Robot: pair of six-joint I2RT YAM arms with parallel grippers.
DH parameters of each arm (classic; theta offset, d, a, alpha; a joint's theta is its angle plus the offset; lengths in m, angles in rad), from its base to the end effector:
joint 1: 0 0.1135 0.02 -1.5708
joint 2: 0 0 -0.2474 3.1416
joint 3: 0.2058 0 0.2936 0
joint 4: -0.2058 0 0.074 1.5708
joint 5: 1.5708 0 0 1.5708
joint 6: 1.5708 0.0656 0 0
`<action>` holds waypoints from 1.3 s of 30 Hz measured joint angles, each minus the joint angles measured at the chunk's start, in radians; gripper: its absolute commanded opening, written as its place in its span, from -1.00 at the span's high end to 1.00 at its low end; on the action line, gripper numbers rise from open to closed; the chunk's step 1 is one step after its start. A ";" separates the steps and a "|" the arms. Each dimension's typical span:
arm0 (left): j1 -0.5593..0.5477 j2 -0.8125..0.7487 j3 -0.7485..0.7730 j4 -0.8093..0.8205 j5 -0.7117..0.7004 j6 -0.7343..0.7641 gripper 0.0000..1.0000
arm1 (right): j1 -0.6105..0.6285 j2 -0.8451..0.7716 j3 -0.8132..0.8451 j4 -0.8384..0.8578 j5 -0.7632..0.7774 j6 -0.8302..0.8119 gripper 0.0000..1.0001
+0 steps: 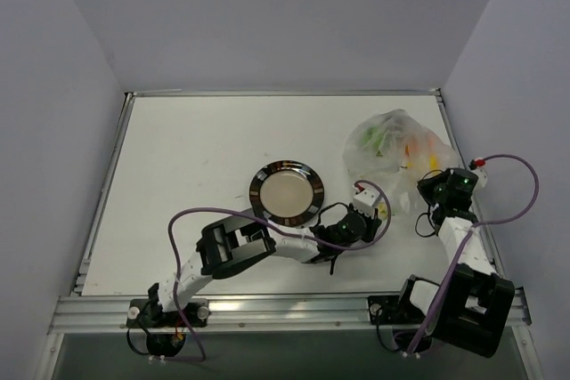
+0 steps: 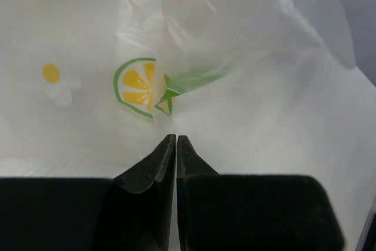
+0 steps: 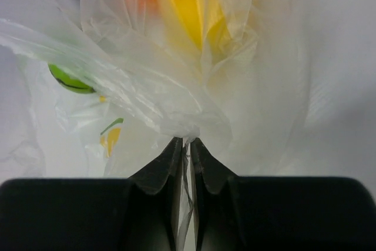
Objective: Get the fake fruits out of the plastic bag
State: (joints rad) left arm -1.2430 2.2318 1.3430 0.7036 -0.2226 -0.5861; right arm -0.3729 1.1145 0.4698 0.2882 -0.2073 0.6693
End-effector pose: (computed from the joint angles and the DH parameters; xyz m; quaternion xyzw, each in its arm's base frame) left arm 0.1860 -0.5021 0.0981 0.1795 0.7467 -0.4508 0.4550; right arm 0.2901 -0.0990 0.1626 0.3555 0.7378 0.1678 0.5487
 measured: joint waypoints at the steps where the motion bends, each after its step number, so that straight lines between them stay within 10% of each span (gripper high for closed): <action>1: 0.003 -0.008 0.000 -0.003 -0.009 0.003 0.93 | 0.000 -0.010 -0.009 -0.002 -0.006 0.007 0.76; 6: 0.047 -0.097 0.001 -0.023 -0.038 0.026 0.87 | 0.001 -0.137 -0.009 -0.046 0.018 0.019 -0.50; 12: 0.111 -0.204 0.005 -0.022 -0.059 0.026 0.85 | 0.014 -0.377 0.058 -0.188 0.105 -0.027 -0.66; 18: 0.085 -0.182 0.016 -0.047 -0.041 0.003 0.78 | 0.114 -0.444 0.175 -0.255 0.156 -0.076 0.08; 22: 0.051 -0.164 0.026 -0.104 -0.045 0.018 0.28 | 0.184 -0.443 0.219 -0.320 0.158 -0.110 0.60; 30: 0.043 -0.285 -0.073 -0.119 -0.117 0.159 -0.87 | 0.270 -0.458 0.242 -0.386 0.160 -0.141 0.61; 39: 0.121 -0.355 0.034 -0.279 0.021 0.295 -0.89 | 0.270 -0.482 0.240 -0.406 0.176 -0.152 0.63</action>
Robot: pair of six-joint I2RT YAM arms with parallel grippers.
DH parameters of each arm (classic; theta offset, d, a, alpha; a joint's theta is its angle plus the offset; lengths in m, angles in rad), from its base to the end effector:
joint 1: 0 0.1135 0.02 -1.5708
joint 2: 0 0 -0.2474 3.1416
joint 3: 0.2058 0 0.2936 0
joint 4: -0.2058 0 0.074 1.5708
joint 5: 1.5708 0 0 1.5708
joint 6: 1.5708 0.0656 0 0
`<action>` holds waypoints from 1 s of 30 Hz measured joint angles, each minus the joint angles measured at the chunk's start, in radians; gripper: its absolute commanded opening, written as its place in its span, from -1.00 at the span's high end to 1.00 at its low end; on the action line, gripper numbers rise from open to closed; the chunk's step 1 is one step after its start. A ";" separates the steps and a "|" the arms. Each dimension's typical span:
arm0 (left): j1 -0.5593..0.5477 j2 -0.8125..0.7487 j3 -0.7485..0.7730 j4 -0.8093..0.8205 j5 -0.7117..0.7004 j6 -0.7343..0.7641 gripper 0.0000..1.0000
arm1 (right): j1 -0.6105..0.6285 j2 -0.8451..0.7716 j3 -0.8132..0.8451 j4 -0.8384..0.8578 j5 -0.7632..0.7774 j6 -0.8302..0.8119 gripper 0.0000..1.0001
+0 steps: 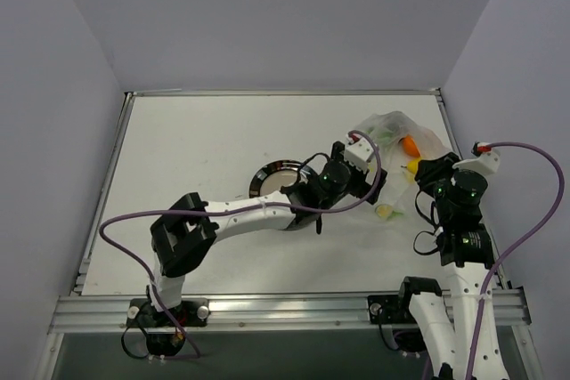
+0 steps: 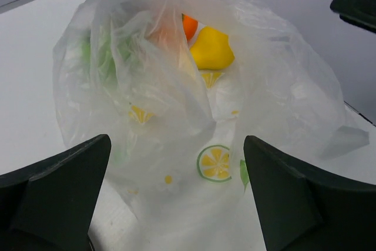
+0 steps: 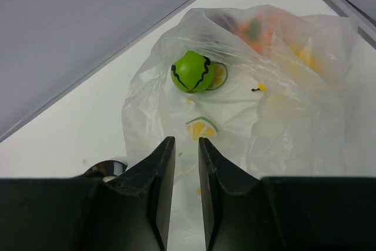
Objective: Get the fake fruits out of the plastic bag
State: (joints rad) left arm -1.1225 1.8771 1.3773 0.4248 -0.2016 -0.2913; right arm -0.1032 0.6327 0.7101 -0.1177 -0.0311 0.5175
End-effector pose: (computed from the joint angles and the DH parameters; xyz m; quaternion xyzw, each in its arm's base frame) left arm 0.2344 -0.4571 0.2539 0.2319 0.6949 -0.3834 0.5624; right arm 0.2408 -0.0229 0.3362 0.2100 0.6900 0.1534 0.6755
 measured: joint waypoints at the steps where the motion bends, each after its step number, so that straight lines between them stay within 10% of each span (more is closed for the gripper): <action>1: 0.019 0.023 0.050 -0.030 0.050 0.016 -0.88 | 0.000 0.000 0.000 0.000 -0.001 0.000 0.63; 8: 0.079 0.171 0.240 -0.170 0.160 0.072 -0.95 | 0.000 0.008 -0.016 0.001 -0.030 -0.012 0.56; 16: 0.108 0.222 0.267 -0.256 0.167 0.092 0.94 | 0.000 0.071 -0.074 0.045 -0.132 -0.010 0.27; 24: 0.212 0.139 0.102 -0.022 0.328 -0.151 0.95 | 0.007 0.163 -0.143 0.129 -0.197 -0.003 0.66; 30: 0.252 0.138 0.102 0.077 0.399 -0.289 0.95 | 0.084 0.307 -0.154 0.237 -0.177 0.003 0.53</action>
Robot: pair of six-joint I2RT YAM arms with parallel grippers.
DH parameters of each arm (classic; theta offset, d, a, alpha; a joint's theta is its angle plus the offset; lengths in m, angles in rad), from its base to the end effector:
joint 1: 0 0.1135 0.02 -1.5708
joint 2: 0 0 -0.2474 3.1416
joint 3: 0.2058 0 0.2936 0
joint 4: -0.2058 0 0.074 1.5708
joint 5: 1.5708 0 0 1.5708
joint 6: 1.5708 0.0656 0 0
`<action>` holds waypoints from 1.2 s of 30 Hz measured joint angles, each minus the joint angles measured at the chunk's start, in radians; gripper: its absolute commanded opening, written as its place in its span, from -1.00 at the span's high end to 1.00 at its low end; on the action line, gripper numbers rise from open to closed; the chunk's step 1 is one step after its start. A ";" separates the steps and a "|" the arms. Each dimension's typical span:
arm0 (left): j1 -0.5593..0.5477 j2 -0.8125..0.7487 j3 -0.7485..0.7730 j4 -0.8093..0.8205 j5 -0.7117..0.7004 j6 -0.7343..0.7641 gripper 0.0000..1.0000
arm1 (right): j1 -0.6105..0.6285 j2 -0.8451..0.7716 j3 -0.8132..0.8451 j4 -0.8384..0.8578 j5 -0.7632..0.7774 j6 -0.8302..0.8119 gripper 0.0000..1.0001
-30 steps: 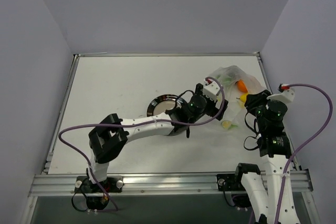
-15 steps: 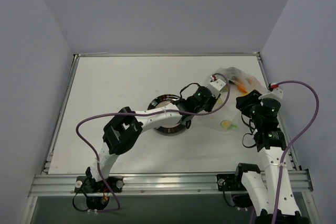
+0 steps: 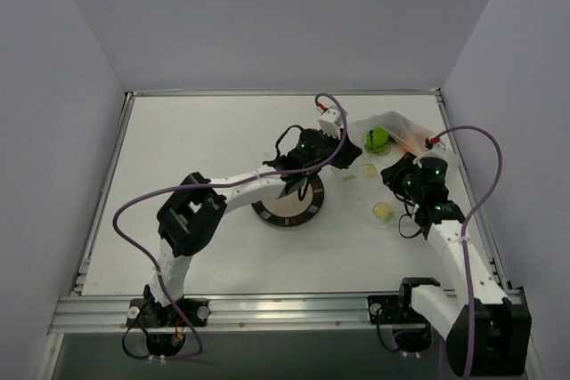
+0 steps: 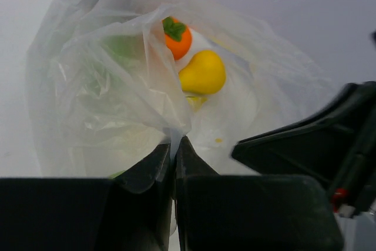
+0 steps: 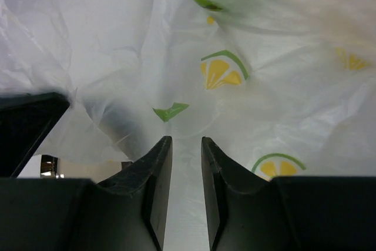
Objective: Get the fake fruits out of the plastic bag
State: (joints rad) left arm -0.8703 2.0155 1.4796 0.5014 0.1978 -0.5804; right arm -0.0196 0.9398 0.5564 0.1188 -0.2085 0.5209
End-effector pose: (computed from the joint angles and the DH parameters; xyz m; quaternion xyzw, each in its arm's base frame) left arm 0.3398 -0.4230 0.2369 0.1713 0.6983 -0.5118 0.4702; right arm 0.2966 0.0078 0.2253 0.1499 0.7781 0.2300 0.5650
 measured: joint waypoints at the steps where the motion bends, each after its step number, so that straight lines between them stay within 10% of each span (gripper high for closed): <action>1: -0.003 0.000 0.000 0.012 0.016 -0.018 0.95 | 0.021 0.027 0.000 0.018 0.012 0.002 0.37; 17: -0.050 -0.013 -0.012 0.095 0.143 -0.164 0.95 | 0.076 0.385 0.029 0.371 0.260 0.002 -0.96; 36: -0.043 -0.086 -0.170 0.209 0.174 -0.318 0.95 | 0.071 0.749 0.101 0.713 0.184 0.021 -1.00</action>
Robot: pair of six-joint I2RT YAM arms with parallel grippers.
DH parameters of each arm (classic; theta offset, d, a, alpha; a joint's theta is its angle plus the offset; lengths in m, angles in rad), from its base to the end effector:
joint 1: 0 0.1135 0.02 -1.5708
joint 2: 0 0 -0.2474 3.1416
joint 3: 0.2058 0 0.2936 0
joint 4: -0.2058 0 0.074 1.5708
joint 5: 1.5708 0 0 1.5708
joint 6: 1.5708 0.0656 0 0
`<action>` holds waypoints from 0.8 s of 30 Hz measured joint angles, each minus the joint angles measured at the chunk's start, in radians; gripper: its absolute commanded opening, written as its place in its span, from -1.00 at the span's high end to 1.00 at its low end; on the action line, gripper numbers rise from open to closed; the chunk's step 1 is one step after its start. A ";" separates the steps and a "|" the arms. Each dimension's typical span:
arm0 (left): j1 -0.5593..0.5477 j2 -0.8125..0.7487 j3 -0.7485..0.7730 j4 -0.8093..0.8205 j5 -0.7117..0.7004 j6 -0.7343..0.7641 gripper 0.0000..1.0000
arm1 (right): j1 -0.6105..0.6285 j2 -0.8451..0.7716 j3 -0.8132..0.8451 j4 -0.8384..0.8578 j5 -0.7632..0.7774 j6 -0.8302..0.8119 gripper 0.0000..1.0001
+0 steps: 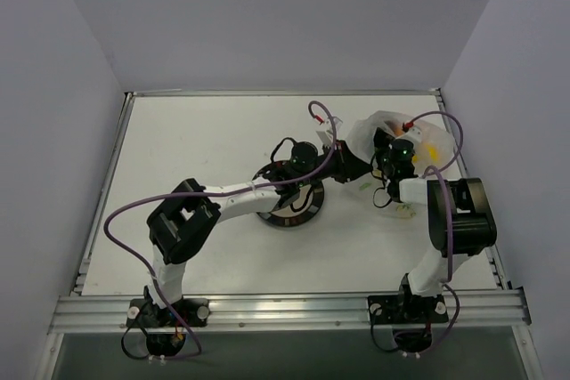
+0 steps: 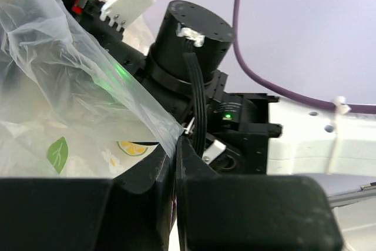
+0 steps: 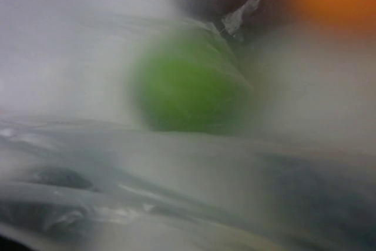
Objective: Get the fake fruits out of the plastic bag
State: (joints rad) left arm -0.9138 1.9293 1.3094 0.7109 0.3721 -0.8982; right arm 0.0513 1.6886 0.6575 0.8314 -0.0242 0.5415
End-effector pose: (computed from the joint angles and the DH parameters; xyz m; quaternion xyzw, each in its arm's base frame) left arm 0.2927 -0.4185 0.2393 0.1418 0.6615 -0.6482 0.3496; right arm 0.3845 0.0213 0.1158 0.1804 0.7527 0.1939 0.6027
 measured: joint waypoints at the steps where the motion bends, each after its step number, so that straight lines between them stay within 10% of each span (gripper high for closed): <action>1: 0.001 0.000 0.000 0.005 0.003 -0.005 0.95 | 0.000 0.018 0.009 0.011 -0.010 0.001 -1.00; 13: 0.021 0.000 -0.049 0.058 0.024 -0.069 0.95 | -0.007 0.176 0.092 0.093 -0.014 0.005 -0.99; 19: 0.021 0.000 -0.050 0.066 0.029 -0.075 0.95 | -0.006 0.206 0.093 0.148 -0.014 0.018 -0.10; 24: 0.026 0.000 -0.050 0.057 0.022 -0.060 0.95 | -0.002 0.116 0.004 0.181 -0.014 0.038 -0.01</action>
State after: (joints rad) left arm -0.8879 1.9293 1.2594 0.7677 0.3939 -0.9577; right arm 0.0498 1.8050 0.6617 1.0122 -0.0380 0.5793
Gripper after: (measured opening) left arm 0.027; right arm 0.712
